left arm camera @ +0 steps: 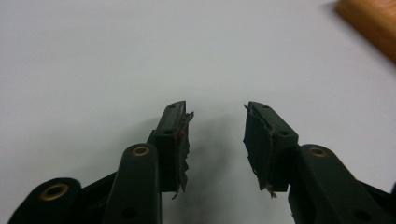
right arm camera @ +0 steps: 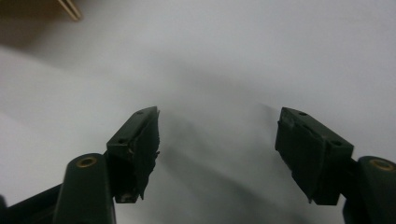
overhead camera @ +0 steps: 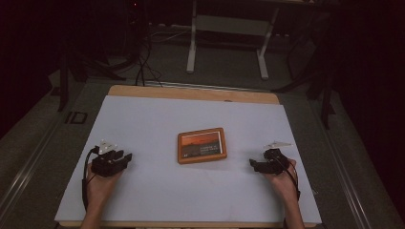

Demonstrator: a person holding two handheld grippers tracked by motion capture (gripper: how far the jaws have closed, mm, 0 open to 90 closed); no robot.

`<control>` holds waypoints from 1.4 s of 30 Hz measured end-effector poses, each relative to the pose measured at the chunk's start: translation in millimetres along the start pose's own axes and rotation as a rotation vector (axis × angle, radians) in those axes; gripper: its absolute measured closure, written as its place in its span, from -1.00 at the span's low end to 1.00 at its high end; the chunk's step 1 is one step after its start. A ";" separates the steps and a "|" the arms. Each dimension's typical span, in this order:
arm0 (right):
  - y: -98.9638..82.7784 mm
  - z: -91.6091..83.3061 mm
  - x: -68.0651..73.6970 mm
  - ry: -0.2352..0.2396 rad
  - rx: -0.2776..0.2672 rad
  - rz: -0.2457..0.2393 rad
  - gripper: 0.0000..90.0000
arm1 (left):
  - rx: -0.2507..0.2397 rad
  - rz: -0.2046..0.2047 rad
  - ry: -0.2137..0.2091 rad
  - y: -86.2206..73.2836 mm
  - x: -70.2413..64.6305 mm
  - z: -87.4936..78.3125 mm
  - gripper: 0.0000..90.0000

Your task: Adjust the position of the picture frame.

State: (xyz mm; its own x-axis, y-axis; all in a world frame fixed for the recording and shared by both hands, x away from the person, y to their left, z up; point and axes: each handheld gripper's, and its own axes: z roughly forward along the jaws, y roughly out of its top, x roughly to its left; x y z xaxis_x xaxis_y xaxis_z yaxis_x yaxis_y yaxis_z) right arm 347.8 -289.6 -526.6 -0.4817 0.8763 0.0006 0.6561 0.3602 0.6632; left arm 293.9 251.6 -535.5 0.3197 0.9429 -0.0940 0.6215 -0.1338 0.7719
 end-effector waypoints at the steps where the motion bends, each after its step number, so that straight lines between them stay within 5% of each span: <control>1: 0.0 0.0 0.0 0.000 0.000 0.000 -0.33 | 0.000 0.000 0.000 0.0 0.0 0.0 0.32; 17: 10.4 -9.5 25.2 0.144 -0.057 -0.058 0.07 | 0.030 0.038 -0.159 3.5 -9.3 -2.3 0.43; 18: 11.4 -10.0 29.8 0.158 -0.066 -0.067 0.18 | 0.026 0.052 -0.200 4.8 -12.4 -4.9 0.47; 23: 17.1 -12.9 43.2 0.193 -0.083 -0.110 0.44 | 0.028 0.096 -0.239 9.7 -19.7 -7.0 0.78; 24: 20.5 -15.7 47.7 0.196 -0.091 -0.122 0.62 | 0.028 0.114 -0.251 11.7 -23.5 -8.1 0.87; 27: 26.4 -22.8 54.3 0.207 -0.117 -0.142 0.98 | 0.029 0.114 -0.258 14.7 -26.1 -8.2 0.99; 36: 46.5 -25.5 76.1 0.216 -0.147 -0.192 1.00 | 0.033 0.138 -0.244 23.3 -29.5 -1.3 0.98; 42: 54.7 -16.9 88.5 0.226 -0.147 -0.205 1.00 | 0.024 0.136 -0.257 27.3 -31.7 5.4 0.73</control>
State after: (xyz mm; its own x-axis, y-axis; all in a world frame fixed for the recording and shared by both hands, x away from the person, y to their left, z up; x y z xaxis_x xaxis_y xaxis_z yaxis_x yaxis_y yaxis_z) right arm 331.2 -197.8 -477.5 -0.7225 0.6913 0.0112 0.4494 0.4573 0.7674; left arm 304.6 216.5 -514.9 0.5702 0.8078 -0.1497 0.5764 -0.2635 0.7735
